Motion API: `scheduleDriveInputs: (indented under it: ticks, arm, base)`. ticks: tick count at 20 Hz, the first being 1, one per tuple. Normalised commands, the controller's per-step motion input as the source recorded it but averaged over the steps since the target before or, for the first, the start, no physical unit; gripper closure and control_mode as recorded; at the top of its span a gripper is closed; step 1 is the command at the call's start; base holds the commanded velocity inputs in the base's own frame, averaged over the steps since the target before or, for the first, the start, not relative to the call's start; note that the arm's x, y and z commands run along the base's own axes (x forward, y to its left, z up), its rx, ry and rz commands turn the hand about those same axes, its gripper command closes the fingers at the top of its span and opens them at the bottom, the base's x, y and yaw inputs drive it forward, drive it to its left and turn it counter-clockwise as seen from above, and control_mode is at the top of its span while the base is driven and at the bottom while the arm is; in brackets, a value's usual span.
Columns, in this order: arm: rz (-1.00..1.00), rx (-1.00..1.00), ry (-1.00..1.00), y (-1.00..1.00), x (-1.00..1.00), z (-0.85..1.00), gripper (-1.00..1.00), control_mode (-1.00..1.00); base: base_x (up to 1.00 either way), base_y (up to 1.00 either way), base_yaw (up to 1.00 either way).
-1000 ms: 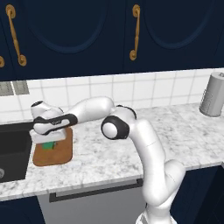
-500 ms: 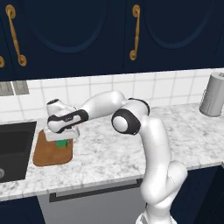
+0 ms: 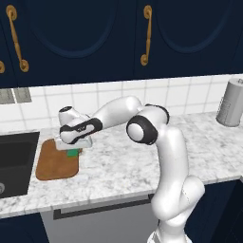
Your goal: Pick up the sponge from the counter and clean the cutting board by briefly scrubbing or pressing down on the cutting board. Once finished, release the sponge.
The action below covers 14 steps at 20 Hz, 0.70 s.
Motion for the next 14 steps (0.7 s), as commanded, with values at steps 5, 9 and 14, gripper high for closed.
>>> scheduleDriveInputs:
  ticks: [5, 9, 14]
  arm:
    - [0.01, 0.00, -0.12, -0.14, 0.72, -0.13, 1.00, -1.00]
    - [-0.03, 0.01, -0.05, 0.00, 1.00, 0.08, 1.00, -1.00]
    - [-0.01, 0.00, 0.00, 0.10, 0.88, -0.01, 1.00, -1.00]
  base:
    - [0.00, 0.00, 0.00]
    - [0.00, 0.00, 0.00]
    - [0.00, 0.00, 0.00]
